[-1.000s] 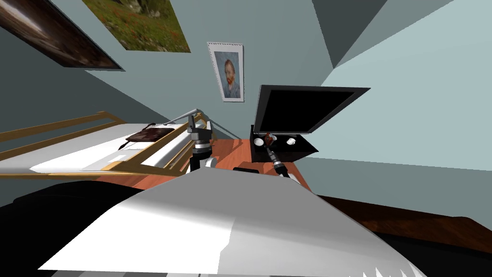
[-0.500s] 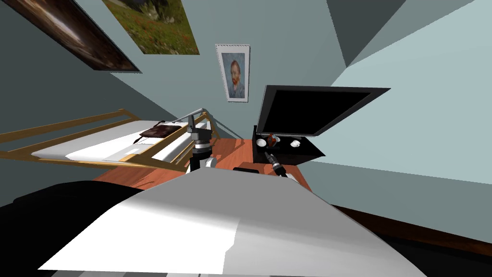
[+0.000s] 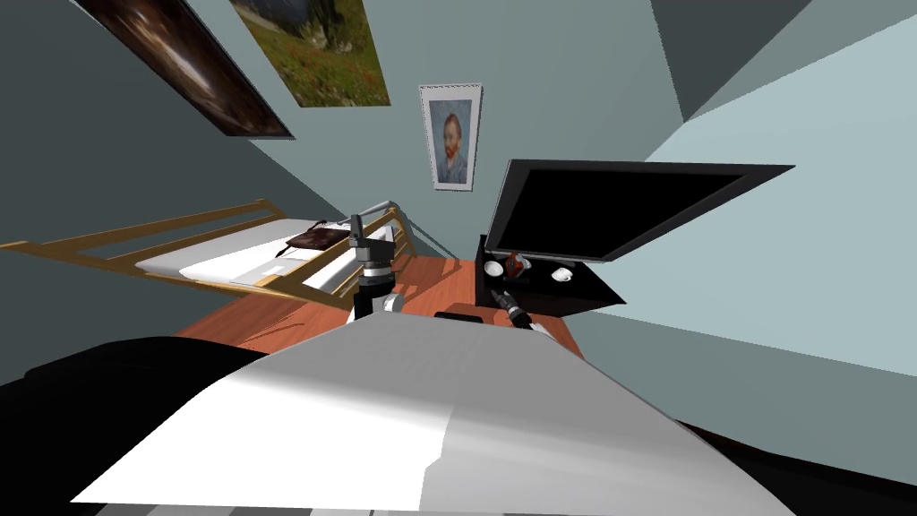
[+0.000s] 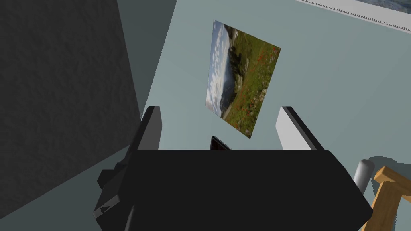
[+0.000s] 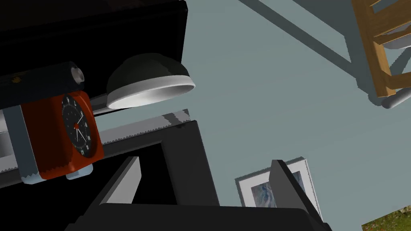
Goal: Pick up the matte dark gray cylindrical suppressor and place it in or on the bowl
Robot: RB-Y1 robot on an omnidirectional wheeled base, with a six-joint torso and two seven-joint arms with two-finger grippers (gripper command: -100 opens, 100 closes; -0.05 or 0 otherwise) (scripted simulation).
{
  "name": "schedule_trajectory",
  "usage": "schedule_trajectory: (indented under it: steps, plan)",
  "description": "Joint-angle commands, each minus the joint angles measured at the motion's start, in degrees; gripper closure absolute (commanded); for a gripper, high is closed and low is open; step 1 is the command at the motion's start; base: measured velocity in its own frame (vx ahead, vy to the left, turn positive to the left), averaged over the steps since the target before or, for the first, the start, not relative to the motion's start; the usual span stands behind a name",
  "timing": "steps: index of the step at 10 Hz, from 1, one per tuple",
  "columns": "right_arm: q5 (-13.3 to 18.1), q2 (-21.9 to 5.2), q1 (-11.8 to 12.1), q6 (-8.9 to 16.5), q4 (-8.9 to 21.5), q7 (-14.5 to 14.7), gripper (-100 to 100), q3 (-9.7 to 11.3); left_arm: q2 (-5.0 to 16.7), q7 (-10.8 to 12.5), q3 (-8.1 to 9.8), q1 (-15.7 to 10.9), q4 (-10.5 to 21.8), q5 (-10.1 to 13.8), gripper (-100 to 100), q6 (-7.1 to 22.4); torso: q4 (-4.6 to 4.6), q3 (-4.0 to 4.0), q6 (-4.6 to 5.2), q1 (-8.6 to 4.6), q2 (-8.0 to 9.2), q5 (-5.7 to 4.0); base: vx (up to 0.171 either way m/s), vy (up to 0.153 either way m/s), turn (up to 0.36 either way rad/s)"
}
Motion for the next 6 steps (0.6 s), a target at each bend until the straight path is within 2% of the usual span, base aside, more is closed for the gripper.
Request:
schedule_trajectory:
  steps: [1,2,3,4,5,6]
  plan:
    - [0.83,-0.68,-0.64,0.46,2.74,1.83,-100,0.94,0.00,0.00,0.00,0.00,0.00,0.00,0,0.00,0.00,0.00,0.00,0.00,0.00,0.00,0.027,0.025,-0.003]
    - [0.83,-0.68,-0.64,0.46,2.74,1.83,-100,0.94,0.00,0.00,0.00,0.00,0.00,0.00,0,0.00,0.00,0.00,0.02,-0.01,0.01,0.01,0.011,0.011,-0.008]
    - [2.49,-1.95,-2.12,0.71,4.18,4.33,-100,2.69,0.00,0.00,0.00,0.00,0.00,0.00,0,0.00,0.01,0.02,0.00,-0.05,0.04,0.00,0.017,0.023,0.208]
    - [2.49,-1.95,-2.12,0.71,5.97,4.33,-100,2.69,0.00,0.00,0.00,-0.01,0.00,0.00,0,0.00,0.01,0.01,-0.05,-0.02,0.01,0.00,0.022,0.017,0.102]
    - [4.16,-3.25,-3.61,0.95,7.63,6.74,-100,4.43,0.00,0.00,0.00,0.00,0.00,0.00,0,0.00,0.00,0.00,0.01,-0.03,0.00,0.00,0.036,0.016,0.119]
    - [4.16,-3.25,-3.61,0.95,9.53,6.75,-100,4.43,0.00,0.00,0.00,0.00,0.00,0.00,0,0.00,-0.01,-0.02,-0.02,-0.04,-0.05,0.00,0.034,0.015,0.097]
